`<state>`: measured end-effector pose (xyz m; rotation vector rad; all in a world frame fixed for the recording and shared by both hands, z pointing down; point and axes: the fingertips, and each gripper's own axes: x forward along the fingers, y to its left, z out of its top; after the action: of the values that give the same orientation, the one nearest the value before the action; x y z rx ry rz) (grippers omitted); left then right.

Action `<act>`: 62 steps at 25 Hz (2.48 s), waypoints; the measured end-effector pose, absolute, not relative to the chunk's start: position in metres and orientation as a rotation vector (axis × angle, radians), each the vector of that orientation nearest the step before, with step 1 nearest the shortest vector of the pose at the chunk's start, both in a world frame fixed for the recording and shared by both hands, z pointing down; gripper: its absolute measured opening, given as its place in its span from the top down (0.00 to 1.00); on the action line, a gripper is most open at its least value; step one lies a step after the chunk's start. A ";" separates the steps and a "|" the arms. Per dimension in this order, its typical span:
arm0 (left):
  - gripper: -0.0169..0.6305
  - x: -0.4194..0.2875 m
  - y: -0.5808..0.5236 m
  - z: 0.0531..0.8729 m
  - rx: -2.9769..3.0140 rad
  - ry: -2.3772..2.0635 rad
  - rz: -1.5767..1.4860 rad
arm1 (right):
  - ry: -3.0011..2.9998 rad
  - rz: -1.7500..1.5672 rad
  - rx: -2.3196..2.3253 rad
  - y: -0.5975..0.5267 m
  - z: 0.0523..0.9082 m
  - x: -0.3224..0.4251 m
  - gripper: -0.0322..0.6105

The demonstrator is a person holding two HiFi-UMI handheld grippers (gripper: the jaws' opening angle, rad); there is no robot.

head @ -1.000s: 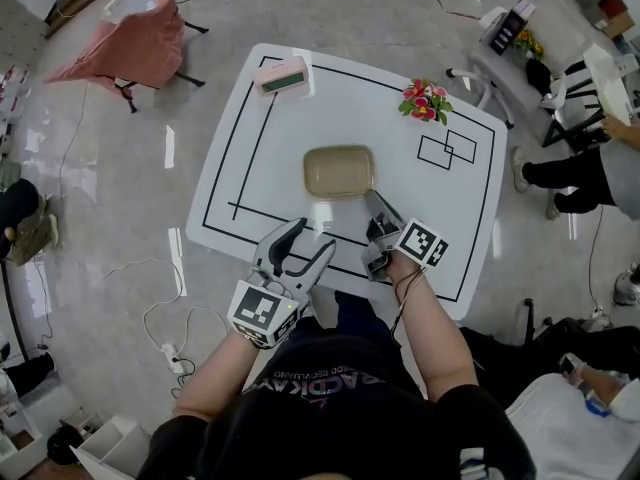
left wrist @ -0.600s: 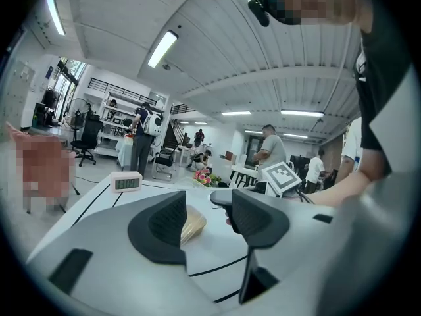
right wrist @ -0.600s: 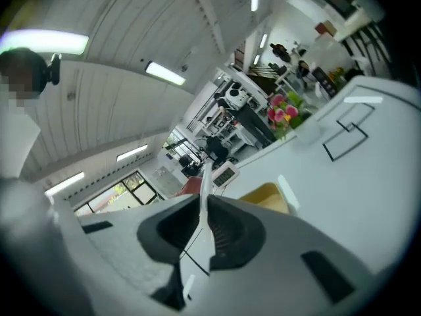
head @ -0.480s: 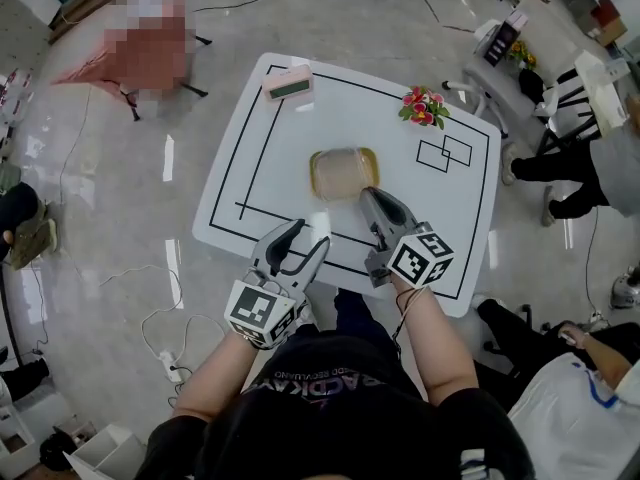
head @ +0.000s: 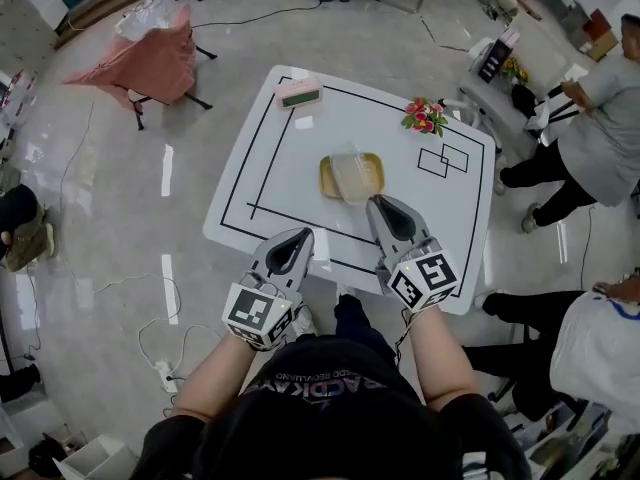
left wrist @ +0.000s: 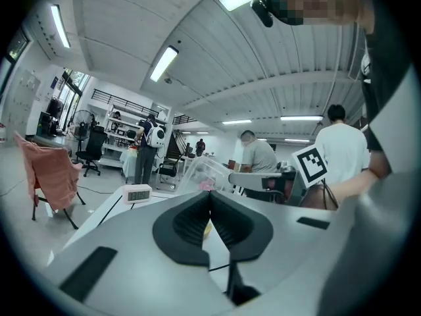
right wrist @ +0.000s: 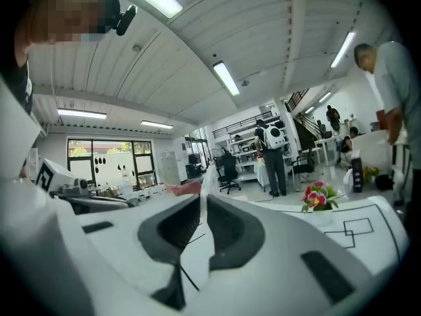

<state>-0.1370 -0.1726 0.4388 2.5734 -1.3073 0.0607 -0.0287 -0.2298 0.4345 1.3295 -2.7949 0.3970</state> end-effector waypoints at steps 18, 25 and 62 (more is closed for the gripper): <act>0.97 -0.155 -0.110 0.421 2.660 -1.231 0.054 | -2.731 0.246 1.551 -0.128 0.389 -0.024 0.89; 0.97 -0.122 -0.090 0.414 2.685 -1.182 0.025 | -2.698 0.198 1.585 -0.097 0.378 0.006 0.89; 0.97 -0.006 0.063 0.412 2.511 -1.589 0.049 | -2.978 0.285 1.112 0.018 0.395 0.087 0.90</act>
<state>-0.0057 0.0633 0.4117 2.5113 -1.5886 0.0492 0.0874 0.0183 0.3952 1.1115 -2.9779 0.2852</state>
